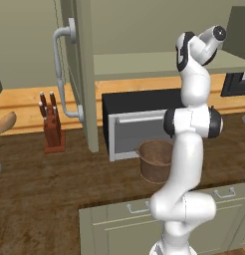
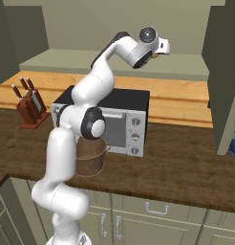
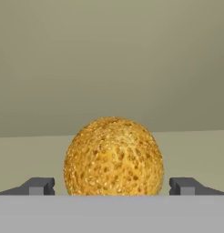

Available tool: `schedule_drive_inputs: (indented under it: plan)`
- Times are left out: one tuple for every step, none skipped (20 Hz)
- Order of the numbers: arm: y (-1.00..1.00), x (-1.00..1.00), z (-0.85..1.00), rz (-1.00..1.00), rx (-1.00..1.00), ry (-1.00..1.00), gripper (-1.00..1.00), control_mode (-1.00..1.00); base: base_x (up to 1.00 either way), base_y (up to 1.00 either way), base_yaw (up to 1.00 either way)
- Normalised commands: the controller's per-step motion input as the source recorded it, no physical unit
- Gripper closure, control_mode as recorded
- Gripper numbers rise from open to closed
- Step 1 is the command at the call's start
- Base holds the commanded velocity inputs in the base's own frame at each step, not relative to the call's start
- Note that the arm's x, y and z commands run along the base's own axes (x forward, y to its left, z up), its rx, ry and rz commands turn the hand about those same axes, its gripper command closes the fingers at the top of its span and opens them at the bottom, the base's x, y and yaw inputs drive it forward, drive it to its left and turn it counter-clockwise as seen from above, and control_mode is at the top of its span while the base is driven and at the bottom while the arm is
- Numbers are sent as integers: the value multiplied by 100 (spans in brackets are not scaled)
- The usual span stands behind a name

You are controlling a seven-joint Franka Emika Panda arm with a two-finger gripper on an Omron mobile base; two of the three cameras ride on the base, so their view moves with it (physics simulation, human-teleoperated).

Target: Open the cabinet, pick up the bread from the cabinet and place it in the basket. Then move the basket to the dining counter.

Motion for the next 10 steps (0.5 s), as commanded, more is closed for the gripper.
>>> schedule_drive_inputs:
  plan:
    - [0, 42, 0, 0, 1, 0, -100, -100, 0, 0, 0]
    - [0, 39, 0, 0, 1, 0, -100, -100, 0, 0, 0]
    - [0, 31, 0, 0, 1, 0, -100, -100, 0, 0, 0]
    - [0, 31, -1, 0, 1, 0, -100, -100, 0, 0, 0]
    - [0, 27, -8, 0, 2, 0, -100, -100, 0, 0, 0]
    - [0, 29, -4, 0, 0, 0, -100, -100, 0, 0, 0]
    - [0, 30, -5, 0, 0, 0, -100, -100, 0, 0, 0]
    - [0, 33, 0, 0, 0, 0, -100, -100, 0, 0, 0]
    - [0, 26, 0, 0, 0, 0, -100, -100, 0, 0, 0]
    - [-6, 13, -1, 0, 0, 0, -100, -100, 0, 0, 0]
